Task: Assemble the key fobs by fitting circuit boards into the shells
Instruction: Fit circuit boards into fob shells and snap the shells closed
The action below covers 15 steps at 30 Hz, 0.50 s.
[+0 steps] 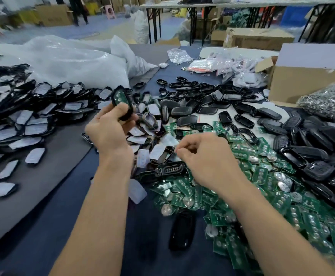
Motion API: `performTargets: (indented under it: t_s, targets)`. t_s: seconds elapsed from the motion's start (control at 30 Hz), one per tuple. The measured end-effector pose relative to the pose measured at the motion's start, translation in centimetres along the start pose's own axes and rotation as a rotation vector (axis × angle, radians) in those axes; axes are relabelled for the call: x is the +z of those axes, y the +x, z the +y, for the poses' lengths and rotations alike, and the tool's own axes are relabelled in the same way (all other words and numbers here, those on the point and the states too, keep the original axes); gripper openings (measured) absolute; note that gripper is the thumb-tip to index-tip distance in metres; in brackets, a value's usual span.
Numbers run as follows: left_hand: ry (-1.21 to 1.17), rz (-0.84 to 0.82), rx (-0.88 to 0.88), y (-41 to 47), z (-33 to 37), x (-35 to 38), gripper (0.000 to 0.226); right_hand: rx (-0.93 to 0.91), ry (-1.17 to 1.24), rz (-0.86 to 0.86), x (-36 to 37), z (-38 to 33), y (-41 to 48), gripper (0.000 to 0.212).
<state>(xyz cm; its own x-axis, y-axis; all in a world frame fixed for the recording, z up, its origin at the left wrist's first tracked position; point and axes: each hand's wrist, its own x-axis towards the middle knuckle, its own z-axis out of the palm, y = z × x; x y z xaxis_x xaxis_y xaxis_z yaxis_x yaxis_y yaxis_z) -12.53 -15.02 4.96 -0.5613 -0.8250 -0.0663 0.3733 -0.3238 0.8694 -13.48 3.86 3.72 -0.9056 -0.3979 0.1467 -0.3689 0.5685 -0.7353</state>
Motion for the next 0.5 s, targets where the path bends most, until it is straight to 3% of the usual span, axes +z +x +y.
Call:
performTargets:
  t_s: [0.13, 0.27, 0.37, 0.43, 0.5]
  targets:
    - [-0.076, 0.085, -0.027, 1.1, 0.5, -0.8, 0.025, -0.01, -0.19, -0.208, 2.1, -2.7, 2.3, 0.016]
    - [-0.098, 0.112, -0.018, 1.0, 0.9, -1.0, 0.017, -0.052, -0.412, -0.349, 3.1, -3.4, 2.5, 0.018]
    - [-0.112, 0.141, -0.022, 1.4, 1.5, -1.4, 0.016, -0.054, -0.528, -0.307, 2.9, -3.4, 1.7, 0.029]
    - [-0.108, 0.145, -0.021, 1.5, 1.7, -1.6, 0.016, -0.094, -0.584, -0.189, 2.6, -3.5, 1.3, 0.027]
    - [-0.099, 0.144, -0.014, 1.4, 1.9, -1.6, 0.016, -0.102, -0.476, -0.086, 2.8, -3.8, 0.7, 0.025]
